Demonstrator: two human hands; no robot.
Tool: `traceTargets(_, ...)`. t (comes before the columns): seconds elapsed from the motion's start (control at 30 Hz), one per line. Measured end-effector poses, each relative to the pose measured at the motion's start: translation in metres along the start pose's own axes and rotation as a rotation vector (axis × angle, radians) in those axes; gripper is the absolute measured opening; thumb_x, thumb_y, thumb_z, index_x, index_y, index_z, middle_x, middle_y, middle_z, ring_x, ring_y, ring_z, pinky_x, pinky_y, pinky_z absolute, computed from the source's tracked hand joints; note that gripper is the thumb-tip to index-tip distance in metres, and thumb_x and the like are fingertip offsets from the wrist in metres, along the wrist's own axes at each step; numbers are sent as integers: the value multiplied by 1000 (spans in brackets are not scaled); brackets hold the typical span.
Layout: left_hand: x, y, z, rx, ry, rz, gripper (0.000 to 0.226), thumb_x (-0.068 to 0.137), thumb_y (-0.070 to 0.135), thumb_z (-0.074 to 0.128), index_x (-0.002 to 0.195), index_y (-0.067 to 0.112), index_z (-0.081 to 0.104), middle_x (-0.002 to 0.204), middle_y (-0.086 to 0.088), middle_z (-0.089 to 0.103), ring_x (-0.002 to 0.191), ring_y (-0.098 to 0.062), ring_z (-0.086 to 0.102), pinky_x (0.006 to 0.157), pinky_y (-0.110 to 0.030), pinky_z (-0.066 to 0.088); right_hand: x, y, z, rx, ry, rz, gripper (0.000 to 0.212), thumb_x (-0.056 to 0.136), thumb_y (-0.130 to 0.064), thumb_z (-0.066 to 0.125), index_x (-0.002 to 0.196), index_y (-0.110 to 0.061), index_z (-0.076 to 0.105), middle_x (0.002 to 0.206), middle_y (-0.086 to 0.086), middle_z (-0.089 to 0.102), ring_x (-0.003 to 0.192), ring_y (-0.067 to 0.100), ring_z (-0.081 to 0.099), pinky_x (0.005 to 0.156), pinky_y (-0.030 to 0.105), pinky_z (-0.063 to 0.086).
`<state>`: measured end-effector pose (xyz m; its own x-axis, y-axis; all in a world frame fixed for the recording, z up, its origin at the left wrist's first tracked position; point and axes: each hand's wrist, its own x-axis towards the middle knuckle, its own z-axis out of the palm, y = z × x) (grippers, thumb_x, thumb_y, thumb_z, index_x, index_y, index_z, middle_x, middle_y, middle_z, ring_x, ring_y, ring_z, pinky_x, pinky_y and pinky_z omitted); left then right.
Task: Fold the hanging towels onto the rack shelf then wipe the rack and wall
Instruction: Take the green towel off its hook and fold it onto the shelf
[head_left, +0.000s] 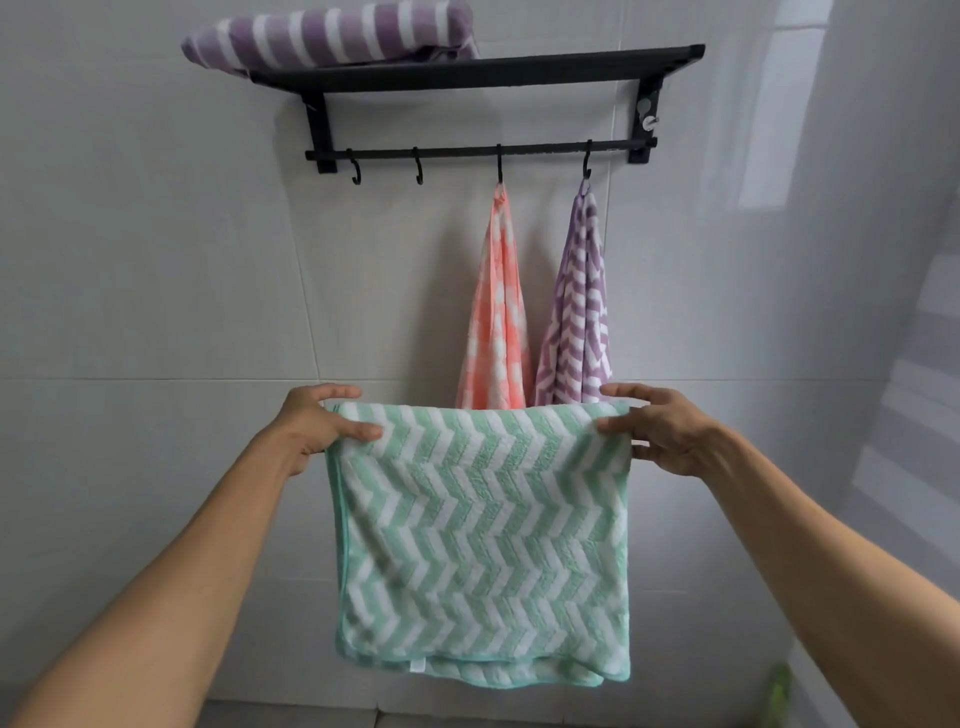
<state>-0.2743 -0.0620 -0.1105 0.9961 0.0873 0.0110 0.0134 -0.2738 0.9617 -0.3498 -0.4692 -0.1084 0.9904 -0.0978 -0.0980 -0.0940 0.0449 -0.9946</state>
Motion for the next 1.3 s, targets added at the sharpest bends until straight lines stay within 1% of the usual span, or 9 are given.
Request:
traceTargets(0.3, -2, -12, 3, 369, 79, 70, 53, 52, -1, 97, 99, 9, 76, 92, -6, 74, 90, -21, 69, 85, -30, 55, -2, -1, 7, -437, 54, 10, 54, 48, 4, 91, 97, -10, 74, 109, 17, 69, 105, 36, 67, 94, 51, 58)
traceTargets(0.47, 0, -13, -2, 534, 140, 167, 26, 70, 8, 90, 93, 8, 78, 92, -11, 74, 91, -28, 67, 78, -31, 51, 4, 5, 6, -546, 68, -20, 27, 72, 4, 86, 91, -9, 71, 95, 11, 69, 89, 27, 64, 88, 45, 60)
traceTargets(0.6, 11, -14, -11, 519, 113, 180, 21, 69, 14, 91, 85, 16, 77, 100, -14, 71, 92, -28, 66, 81, -32, 54, 6, 4, 0, -679, 8, 8, 20, 84, -14, 81, 103, -10, 73, 112, 11, 70, 108, 29, 63, 88, 40, 56)
traceTargets(0.77, 8, 31, -39, -174, -64, 224, 49, 72, 15, 84, 116, 4, 67, 112, -14, 72, 99, -27, 68, 88, -37, 54, 1, -35, -11, -71, -89, -145, 47, 81, -18, 80, 124, -7, 65, 122, 14, 72, 109, 29, 70, 100, 50, 52)
traceTargets(0.9, -13, -11, -18, -178, -299, 33, 99, 33, 41, 102, 115, -2, 69, 113, -16, 74, 102, -32, 73, 90, -43, 58, -8, 4, -8, -185, -350, 9, 73, 67, -16, 91, 134, -10, 61, 129, 13, 69, 119, 35, 66, 105, 57, 48)
traceTargets(1.07, -16, -49, 1, -328, -140, -176, 48, 83, 34, 79, 106, -7, 71, 109, -24, 74, 90, -36, 74, 87, -48, 57, -12, 67, -11, 101, -237, 135, 89, 62, -38, 94, 134, 1, 60, 129, 21, 67, 120, 39, 64, 108, 56, 45)
traceTargets(1.13, -15, -44, -5, -357, -252, -230, 59, 77, 43, 83, 113, -2, 72, 113, -22, 73, 99, -37, 72, 87, -49, 59, -16, 68, -6, 259, -319, 172, 67, 84, -39, 75, 137, -2, 59, 136, 24, 62, 128, 43, 57, 111, 57, 41)
traceTargets(1.23, -22, -44, -5, -287, -361, -221, 89, 36, 38, 103, 106, -9, 73, 111, -27, 72, 89, -37, 74, 78, -47, 62, -16, 73, 0, 172, -328, 179, 85, 65, -31, 93, 135, 4, 59, 130, 29, 63, 113, 44, 66, 104, 60, 48)
traceTargets(1.3, -21, -48, -5, -308, -316, -236, 72, 59, 39, 93, 109, -9, 72, 115, -28, 70, 94, -37, 73, 89, -50, 58, -18, 77, 1, 206, -328, 181, 93, 54, -34, 99, 130, 6, 63, 125, 29, 66, 100, 40, 71, 96, 56, 54)
